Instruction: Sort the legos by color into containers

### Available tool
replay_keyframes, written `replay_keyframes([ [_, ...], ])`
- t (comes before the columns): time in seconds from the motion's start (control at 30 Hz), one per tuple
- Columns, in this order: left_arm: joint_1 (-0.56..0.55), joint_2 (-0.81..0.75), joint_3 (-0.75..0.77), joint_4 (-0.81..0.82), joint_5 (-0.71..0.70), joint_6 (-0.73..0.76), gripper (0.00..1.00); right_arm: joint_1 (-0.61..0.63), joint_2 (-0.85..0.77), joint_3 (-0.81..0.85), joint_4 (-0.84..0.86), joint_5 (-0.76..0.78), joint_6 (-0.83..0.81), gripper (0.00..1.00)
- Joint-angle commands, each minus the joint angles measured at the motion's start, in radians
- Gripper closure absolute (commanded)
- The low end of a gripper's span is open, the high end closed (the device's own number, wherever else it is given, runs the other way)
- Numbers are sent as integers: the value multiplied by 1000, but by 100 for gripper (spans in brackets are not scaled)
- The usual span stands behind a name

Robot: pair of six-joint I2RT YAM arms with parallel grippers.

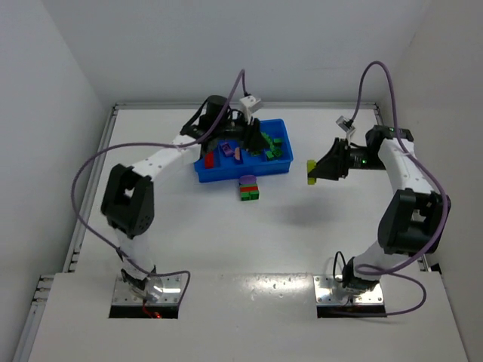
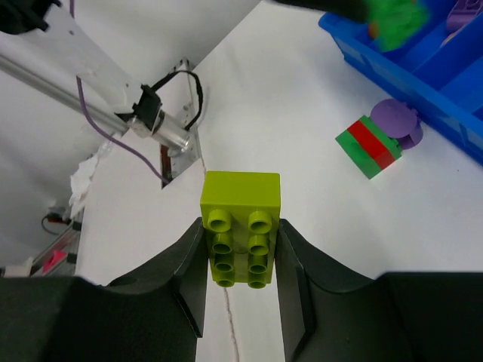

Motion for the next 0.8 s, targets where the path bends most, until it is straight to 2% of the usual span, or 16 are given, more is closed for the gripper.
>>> replay_keyframes([
  [0.0, -7, 173, 195, -27, -136, -26, 100, -33, -91, -51, 76, -62, 34, 91],
  [0.07, -7, 293, 326, -41, -156, -26, 100, -45, -120, -87, 144, -62, 80, 91],
  [0.17, -16, 375, 451, -67, -203, 5, 99, -67, -169, -118, 235, -62, 171, 91],
  [0.33, -16, 503, 546, -90, -286, 46, 95, -67, -238, -209, 476, -61, 442, 91],
  [0.4, -16, 528, 555, -90, -296, 55, 90, -67, -247, -223, 524, -51, 469, 91],
  [0.43, -16, 537, 556, -90, -296, 55, 80, -67, -247, -235, 534, -51, 490, 91],
  [0.5, -16, 548, 566, -90, -282, 55, 67, -57, -247, -235, 556, -24, 502, 91],
  [0.53, -16, 548, 566, -90, -282, 55, 51, -47, -247, -235, 565, -24, 502, 91],
  [0.57, -16, 548, 575, -90, -270, 46, 46, -47, -247, -244, 579, -24, 537, 91],
  [0.67, -16, 537, 575, -90, -250, 33, 42, -47, -247, -253, 654, 7, 625, 91],
  [0.7, -16, 537, 575, -90, -250, 32, 37, -47, -247, -253, 695, 7, 648, 91],
  [0.77, -16, 508, 585, -90, -250, 13, 36, -47, -247, -264, 764, 54, 717, 91],
])
